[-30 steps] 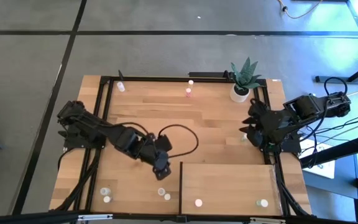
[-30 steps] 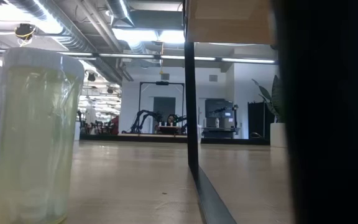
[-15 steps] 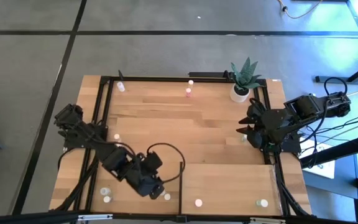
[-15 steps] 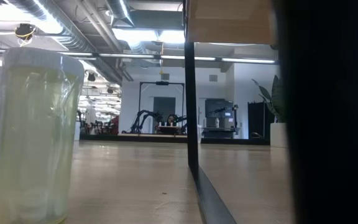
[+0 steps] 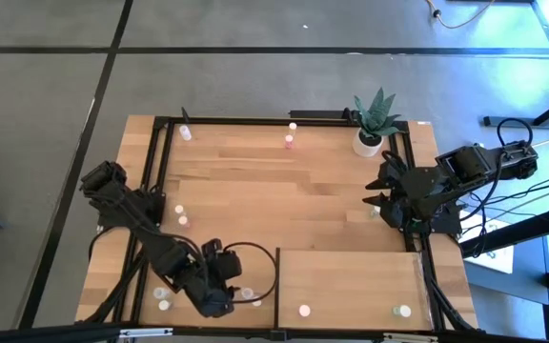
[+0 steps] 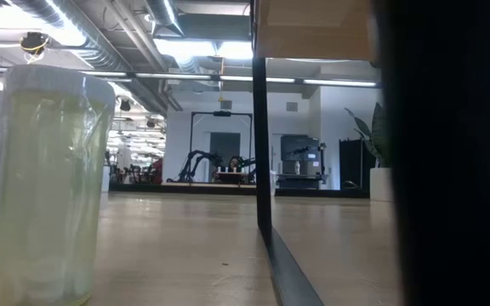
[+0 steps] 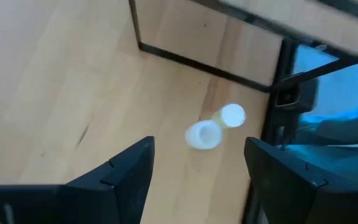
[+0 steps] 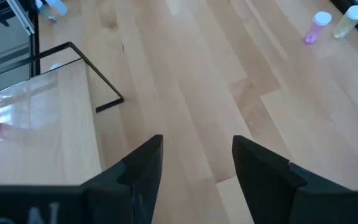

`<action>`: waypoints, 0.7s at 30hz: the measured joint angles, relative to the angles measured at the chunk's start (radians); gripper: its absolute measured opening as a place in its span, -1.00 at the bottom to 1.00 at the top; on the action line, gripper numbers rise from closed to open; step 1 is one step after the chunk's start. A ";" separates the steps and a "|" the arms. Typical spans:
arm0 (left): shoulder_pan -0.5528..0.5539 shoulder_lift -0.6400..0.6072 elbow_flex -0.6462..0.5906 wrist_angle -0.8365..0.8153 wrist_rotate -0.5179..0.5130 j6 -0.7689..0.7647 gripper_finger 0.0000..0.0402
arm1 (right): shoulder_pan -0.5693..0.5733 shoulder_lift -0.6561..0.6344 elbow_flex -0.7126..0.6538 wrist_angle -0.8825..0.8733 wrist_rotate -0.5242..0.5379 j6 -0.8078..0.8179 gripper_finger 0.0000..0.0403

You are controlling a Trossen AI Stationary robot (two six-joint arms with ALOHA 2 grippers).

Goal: Pick and place medicine bottles onto shelf by color
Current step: Put the bottom right transparent pill bottle on the shelf

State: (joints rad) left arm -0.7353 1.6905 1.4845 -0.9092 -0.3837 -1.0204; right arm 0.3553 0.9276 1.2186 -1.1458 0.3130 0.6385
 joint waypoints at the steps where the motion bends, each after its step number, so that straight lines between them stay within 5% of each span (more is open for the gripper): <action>1: 0.000 0.000 -0.018 0.025 -0.001 0.009 0.21 | 0.000 0.000 0.000 0.000 0.000 -0.001 -0.03; 12: 0.000 0.000 -0.203 0.384 0.006 0.117 0.21 | 0.000 0.000 0.000 0.001 0.001 0.004 -0.03; 21: 0.000 0.000 -0.303 0.477 0.012 0.168 0.21 | 0.000 0.000 0.000 0.002 0.001 0.007 -0.03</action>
State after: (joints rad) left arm -0.7357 1.6909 1.1812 -0.4322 -0.3717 -0.8528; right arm 0.3553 0.9276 1.2186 -1.1442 0.3138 0.6453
